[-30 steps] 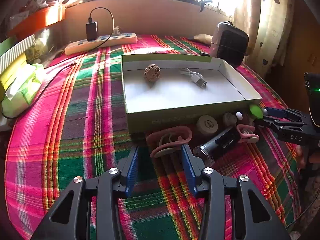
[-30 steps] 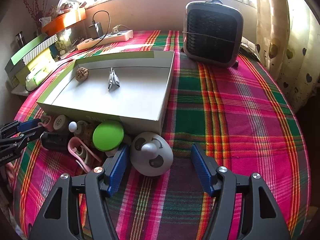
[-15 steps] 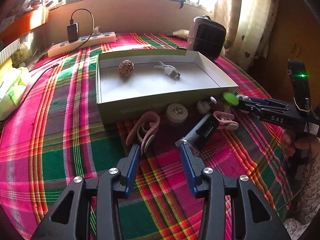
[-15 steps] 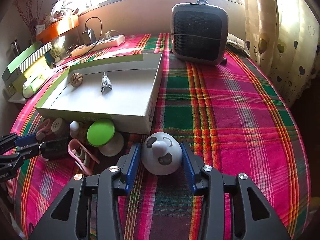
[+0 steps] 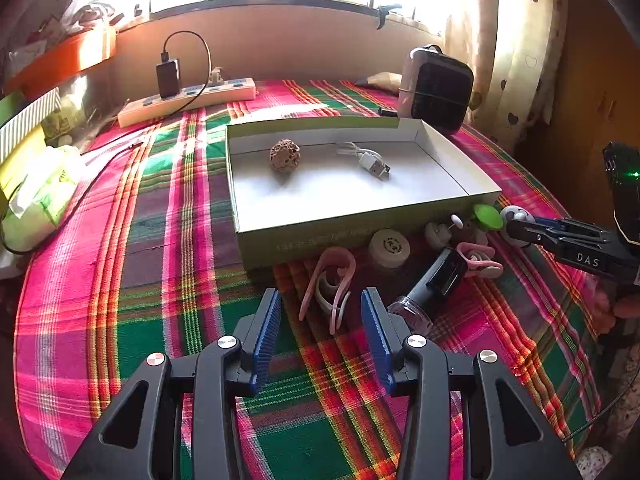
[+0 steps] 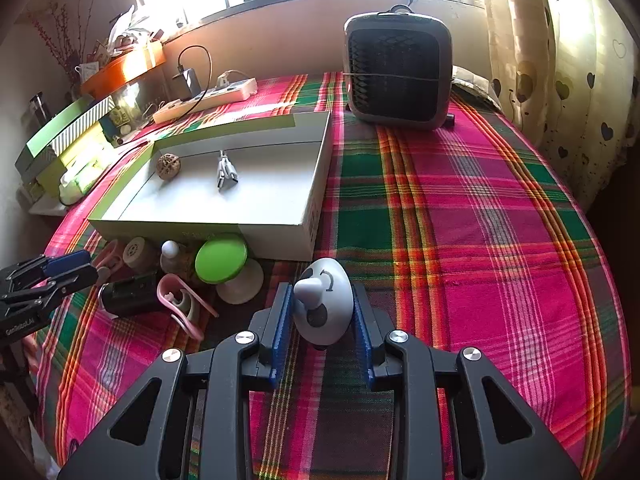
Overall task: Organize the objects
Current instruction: 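Grasp the white round gadget with the right gripper while the left grasps the pink earhook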
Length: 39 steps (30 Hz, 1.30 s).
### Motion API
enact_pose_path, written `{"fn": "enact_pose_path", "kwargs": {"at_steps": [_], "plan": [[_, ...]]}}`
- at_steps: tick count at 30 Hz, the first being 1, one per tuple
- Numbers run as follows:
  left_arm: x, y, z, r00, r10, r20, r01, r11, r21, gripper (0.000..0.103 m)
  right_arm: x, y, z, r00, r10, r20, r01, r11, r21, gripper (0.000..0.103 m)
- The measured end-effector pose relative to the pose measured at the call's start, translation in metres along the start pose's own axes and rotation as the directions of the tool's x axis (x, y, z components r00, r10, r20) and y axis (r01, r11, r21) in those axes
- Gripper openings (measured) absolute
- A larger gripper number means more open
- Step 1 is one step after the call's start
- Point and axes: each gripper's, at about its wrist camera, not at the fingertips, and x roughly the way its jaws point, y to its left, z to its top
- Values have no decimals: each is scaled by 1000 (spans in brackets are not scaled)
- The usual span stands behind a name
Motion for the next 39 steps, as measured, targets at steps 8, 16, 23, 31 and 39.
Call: {"fn": "enact_pose_path", "kwargs": {"at_steps": [8,16,23,31,39], "plan": [[13,-3,6,999,35,-25,-35,999,5,40,2,-4,2,1000,29,-3,-29,999,29,30],[19,-1,10,998,52,-29,-51,999,4,40,4,-4,3,999,45,-3,-45,998,42,30],[21,-3,12,997,63,-32,-63,998,-2,40,5,-3,4,998,55,-4,-54,997,46,30],[21,-1,13,996,88,-30,-88,996,-9,28,5,-4,4,998,59,-3,-59,997,51,30],[22,1,13,994,103,-29,-103,995,-14,22,5,-4,4,998,60,-3,-59,997,51,30]]}}
